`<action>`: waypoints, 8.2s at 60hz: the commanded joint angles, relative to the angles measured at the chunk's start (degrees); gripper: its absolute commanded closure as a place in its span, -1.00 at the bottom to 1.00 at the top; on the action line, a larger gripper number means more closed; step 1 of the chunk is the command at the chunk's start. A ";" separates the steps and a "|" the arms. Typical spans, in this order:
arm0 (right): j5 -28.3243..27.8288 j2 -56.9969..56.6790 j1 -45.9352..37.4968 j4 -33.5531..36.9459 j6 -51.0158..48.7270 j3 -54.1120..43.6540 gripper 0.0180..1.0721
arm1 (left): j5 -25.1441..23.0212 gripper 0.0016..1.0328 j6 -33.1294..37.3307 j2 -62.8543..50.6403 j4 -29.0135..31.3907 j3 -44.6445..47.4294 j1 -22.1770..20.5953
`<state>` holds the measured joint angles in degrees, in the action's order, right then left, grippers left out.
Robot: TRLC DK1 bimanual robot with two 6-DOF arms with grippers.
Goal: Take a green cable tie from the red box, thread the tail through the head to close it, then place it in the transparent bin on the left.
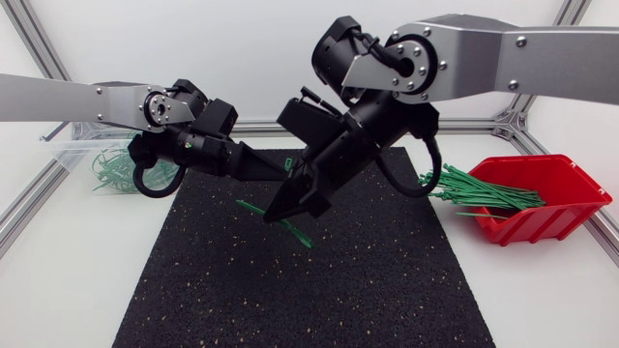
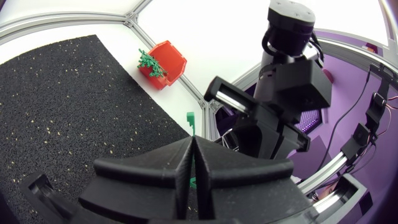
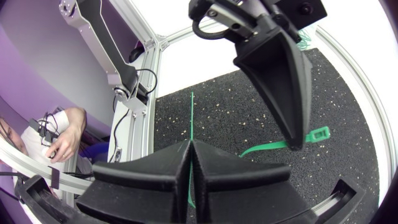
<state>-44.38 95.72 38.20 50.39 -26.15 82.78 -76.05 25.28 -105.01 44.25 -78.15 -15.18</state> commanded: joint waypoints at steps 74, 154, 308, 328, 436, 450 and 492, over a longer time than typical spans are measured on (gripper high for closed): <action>-8.44 -9.85 -2.51 -4.34 9.36 -13.88 0.90 | -0.77 0.93 -1.37 5.26 -23.24 15.31 -2.84; -1.76 -8.97 -6.55 1.20 8.57 -8.87 0.90 | 10.31 0.93 -42.50 4.73 -86.26 31.66 -4.68; -18.55 -1.50 -13.15 6.83 70.62 1.68 0.89 | 27.80 0.93 -65.27 10.18 -99.97 36.75 -9.52; -18.46 -1.86 -16.05 -0.73 80.20 -3.15 0.89 | 24.46 0.93 -65.36 9.12 -96.28 34.64 -8.46; -13.54 -26.73 -11.74 -6.45 110.70 -4.47 0.89 | 28.94 0.93 -69.66 31.54 -78.09 28.93 -16.99; -13.10 -30.07 -11.83 -4.25 112.37 -2.54 0.89 | 30.79 0.93 -69.66 33.73 -75.89 28.49 -19.71; -13.28 -27.34 -5.76 -0.03 112.99 -0.52 0.88 | 32.11 0.93 -69.14 34.35 -76.33 29.46 -19.01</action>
<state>-57.76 67.61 31.59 49.71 84.68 80.27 -44.40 -43.11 -70.96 -31.09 -47.97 -34.63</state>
